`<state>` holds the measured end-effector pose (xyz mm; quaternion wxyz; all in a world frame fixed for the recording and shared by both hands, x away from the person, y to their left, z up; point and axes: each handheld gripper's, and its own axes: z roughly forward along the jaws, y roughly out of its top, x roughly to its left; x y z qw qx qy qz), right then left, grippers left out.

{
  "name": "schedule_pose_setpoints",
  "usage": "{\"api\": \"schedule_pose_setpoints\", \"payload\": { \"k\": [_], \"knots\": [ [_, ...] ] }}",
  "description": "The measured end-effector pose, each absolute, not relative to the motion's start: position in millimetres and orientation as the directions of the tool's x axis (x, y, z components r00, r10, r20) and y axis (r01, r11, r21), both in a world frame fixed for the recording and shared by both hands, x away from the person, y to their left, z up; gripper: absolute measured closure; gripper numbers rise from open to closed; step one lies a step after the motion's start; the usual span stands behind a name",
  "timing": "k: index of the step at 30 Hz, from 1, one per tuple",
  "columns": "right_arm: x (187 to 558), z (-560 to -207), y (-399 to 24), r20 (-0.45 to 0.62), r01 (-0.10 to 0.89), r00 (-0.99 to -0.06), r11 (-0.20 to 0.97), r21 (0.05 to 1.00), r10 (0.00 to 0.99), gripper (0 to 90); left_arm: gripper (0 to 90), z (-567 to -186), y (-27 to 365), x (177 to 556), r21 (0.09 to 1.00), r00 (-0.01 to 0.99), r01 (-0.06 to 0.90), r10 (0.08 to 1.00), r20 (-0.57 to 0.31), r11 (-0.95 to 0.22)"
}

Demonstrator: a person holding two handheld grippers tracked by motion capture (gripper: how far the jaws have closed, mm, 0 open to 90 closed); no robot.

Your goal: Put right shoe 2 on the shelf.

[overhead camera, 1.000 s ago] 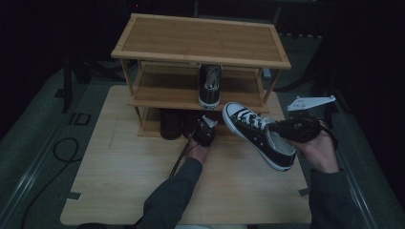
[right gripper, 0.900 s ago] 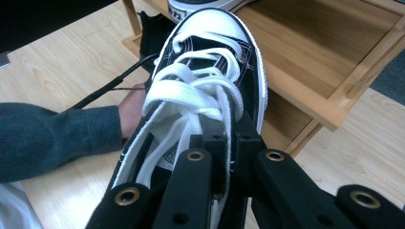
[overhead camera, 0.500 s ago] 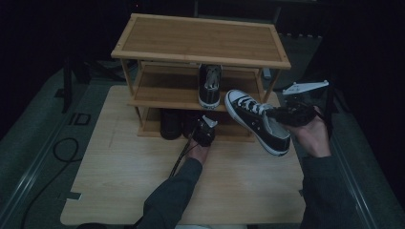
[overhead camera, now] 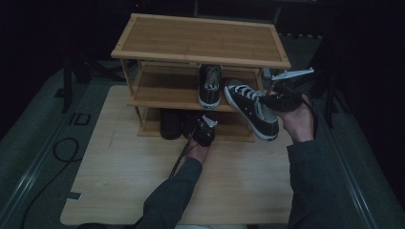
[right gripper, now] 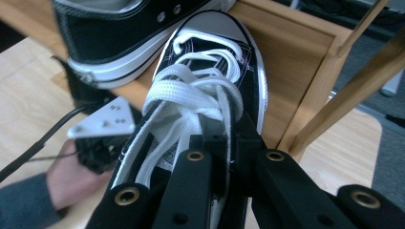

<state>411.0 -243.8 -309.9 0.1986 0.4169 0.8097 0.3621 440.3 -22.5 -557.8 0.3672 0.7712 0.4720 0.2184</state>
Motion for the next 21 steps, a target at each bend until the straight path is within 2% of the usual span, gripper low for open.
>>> {"api": "schedule_pose_setpoints", "payload": {
  "k": [11, 21],
  "knots": [
    [429, -314, -229, -0.020, 0.535, -0.533, 0.355, 0.766, 0.846, 87.5, 90.0, -558, -22, 440, 0.772, 0.459, 0.568, 0.888, -0.010, -0.285],
    [429, -320, -226, -0.025, 0.523, -0.519, 0.340, 0.781, 0.854, 87.2, 90.0, -558, -23, 440, 0.773, 0.459, 0.567, 0.888, -0.010, -0.285]
  ]
}}
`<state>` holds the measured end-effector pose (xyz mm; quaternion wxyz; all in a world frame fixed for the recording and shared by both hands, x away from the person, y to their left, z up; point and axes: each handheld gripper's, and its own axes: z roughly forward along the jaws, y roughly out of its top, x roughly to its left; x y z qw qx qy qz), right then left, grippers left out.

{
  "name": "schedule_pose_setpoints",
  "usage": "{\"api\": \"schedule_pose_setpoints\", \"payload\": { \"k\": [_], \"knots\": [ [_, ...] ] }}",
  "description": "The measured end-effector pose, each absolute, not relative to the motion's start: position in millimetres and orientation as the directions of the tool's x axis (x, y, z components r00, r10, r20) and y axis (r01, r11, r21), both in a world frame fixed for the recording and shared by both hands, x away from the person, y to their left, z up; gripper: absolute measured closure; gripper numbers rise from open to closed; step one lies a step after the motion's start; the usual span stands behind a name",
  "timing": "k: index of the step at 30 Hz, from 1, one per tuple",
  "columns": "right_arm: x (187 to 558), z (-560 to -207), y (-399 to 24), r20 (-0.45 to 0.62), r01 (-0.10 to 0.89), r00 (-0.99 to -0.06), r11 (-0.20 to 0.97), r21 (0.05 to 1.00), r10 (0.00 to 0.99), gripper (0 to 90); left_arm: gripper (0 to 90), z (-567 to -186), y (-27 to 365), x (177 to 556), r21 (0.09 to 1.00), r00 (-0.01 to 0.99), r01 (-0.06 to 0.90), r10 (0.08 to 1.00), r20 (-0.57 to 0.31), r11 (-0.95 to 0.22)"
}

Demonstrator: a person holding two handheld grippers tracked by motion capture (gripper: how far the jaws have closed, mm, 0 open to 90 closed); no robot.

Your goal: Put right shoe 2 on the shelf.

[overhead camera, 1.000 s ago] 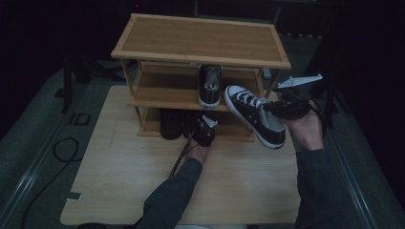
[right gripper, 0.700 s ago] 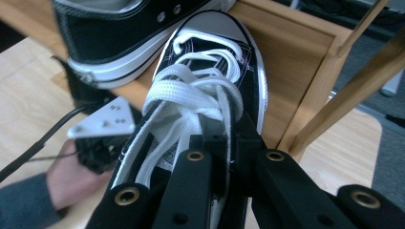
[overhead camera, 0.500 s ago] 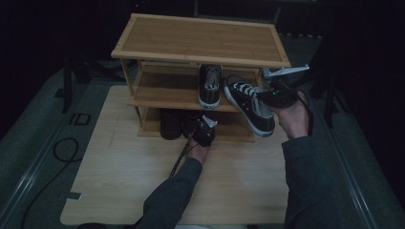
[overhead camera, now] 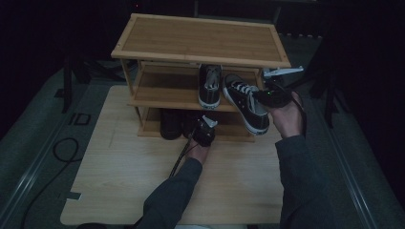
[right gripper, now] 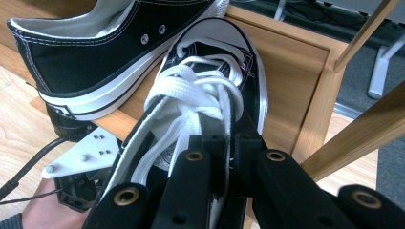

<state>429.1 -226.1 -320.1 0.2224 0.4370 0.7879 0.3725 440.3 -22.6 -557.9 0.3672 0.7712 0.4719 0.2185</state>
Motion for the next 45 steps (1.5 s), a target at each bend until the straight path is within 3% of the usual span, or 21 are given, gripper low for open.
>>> {"api": "schedule_pose_setpoints", "payload": {
  "k": [3, 12, 17, 33, 45],
  "knots": [
    [429, -320, -226, -0.028, 0.521, -0.520, 0.343, 0.782, 0.854, 86.1, 90.0, -558, -23, 440, 0.773, 0.459, 0.567, 0.888, -0.009, -0.285],
    [427, -318, -237, 0.013, 0.528, -0.519, 0.308, 0.791, 0.855, 70.9, 90.0, -558, -23, 440, 0.772, 0.459, 0.568, 0.889, -0.010, -0.285],
    [421, -313, -242, 0.023, 0.517, -0.528, 0.300, 0.802, 0.849, 70.4, 90.0, -558, -23, 440, 0.773, 0.459, 0.567, 0.889, -0.009, -0.285],
    [396, -294, -255, -0.020, 0.449, -0.545, 0.311, 0.838, 0.838, 73.8, 90.0, -558, -23, 440, 0.772, 0.458, 0.569, 0.889, -0.011, -0.284],
    [392, -299, -272, -0.027, 0.490, -0.519, 0.324, 0.809, 0.855, 89.6, 90.0, -558, -22, 440, 0.773, 0.458, 0.569, 0.889, -0.012, -0.282]
  ]
}}
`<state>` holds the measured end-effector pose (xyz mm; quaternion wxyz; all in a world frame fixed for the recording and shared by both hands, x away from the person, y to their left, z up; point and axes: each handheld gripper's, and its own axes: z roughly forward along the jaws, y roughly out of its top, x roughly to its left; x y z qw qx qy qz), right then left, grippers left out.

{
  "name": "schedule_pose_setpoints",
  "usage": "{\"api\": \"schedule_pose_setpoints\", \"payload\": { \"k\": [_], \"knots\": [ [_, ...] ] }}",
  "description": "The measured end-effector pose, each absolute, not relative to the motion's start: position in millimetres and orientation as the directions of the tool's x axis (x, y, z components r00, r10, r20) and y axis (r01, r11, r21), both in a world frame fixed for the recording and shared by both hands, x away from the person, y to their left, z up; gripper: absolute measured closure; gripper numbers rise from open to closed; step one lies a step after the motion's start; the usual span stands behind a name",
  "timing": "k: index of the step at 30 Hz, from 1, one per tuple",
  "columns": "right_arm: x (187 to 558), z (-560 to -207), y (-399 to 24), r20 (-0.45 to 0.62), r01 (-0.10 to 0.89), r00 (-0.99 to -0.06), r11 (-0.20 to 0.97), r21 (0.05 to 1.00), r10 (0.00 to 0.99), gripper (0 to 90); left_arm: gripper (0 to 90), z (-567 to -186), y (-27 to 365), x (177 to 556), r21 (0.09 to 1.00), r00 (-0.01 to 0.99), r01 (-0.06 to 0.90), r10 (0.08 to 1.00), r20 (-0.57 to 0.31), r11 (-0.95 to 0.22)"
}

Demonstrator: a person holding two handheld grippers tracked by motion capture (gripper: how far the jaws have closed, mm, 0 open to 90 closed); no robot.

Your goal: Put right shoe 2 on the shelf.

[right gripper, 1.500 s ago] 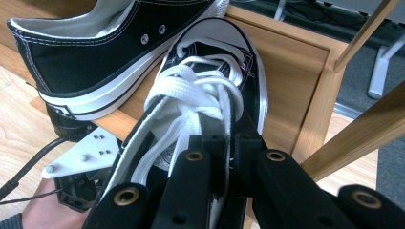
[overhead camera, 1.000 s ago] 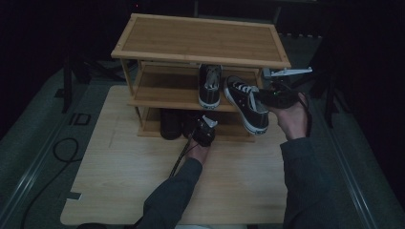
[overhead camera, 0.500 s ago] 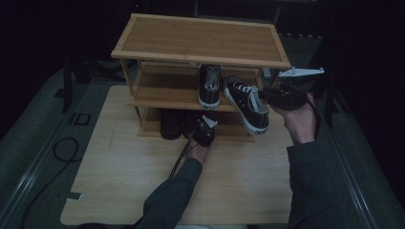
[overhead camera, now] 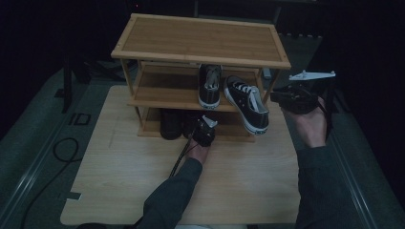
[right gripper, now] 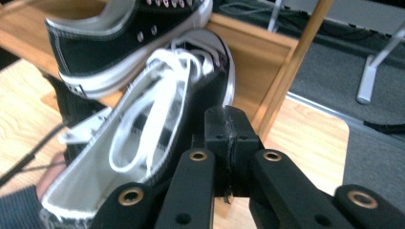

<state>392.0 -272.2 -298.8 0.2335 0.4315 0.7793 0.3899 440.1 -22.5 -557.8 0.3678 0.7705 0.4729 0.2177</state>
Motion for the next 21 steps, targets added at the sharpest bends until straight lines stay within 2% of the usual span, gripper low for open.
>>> {"api": "schedule_pose_setpoints", "payload": {
  "k": [21],
  "knots": [
    [346, -336, -280, -0.033, 0.524, -0.585, 0.409, 0.747, 0.810, 89.8, 90.0, -558, -23, 440, 0.772, 0.458, 0.569, 0.889, -0.012, -0.283]
  ]
}}
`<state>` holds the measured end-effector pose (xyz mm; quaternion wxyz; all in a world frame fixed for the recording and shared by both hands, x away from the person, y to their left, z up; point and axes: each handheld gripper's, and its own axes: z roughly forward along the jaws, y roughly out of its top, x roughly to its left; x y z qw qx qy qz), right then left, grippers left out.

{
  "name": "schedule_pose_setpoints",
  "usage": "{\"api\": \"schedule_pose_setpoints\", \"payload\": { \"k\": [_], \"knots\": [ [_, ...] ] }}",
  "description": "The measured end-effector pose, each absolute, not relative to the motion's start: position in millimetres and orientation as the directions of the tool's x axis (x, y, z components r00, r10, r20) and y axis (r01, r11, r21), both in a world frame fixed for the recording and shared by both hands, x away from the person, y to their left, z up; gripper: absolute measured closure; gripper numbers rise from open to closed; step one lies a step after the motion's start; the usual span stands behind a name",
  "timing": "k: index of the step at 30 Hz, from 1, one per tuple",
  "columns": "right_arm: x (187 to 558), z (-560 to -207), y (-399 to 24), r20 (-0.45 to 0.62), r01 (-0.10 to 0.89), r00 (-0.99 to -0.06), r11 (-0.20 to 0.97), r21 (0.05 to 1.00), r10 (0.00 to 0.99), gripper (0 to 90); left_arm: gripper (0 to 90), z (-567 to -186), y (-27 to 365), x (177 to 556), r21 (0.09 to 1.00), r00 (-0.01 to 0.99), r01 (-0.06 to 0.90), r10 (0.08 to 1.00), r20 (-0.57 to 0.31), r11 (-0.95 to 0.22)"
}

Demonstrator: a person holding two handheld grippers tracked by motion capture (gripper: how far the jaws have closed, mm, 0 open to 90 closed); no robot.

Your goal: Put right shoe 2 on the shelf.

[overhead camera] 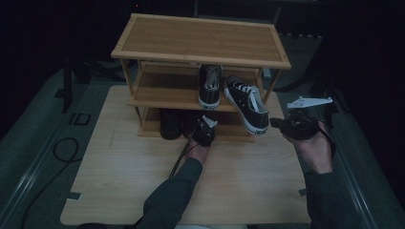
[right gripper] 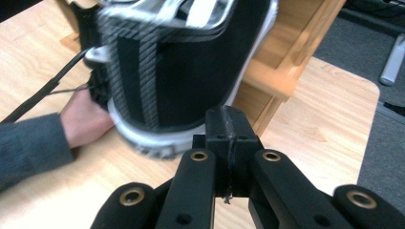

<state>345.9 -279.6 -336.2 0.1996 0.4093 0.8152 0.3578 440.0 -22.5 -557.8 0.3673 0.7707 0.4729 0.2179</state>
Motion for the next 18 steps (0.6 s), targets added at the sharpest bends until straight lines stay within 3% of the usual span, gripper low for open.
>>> {"api": "schedule_pose_setpoints", "payload": {
  "k": [18],
  "knots": [
    [310, -346, -267, -0.040, 0.474, -0.659, 0.456, 0.753, 0.751, 89.9, 90.0, -558, -23, 440, 0.772, 0.457, 0.569, 0.889, -0.012, -0.282]
  ]
}}
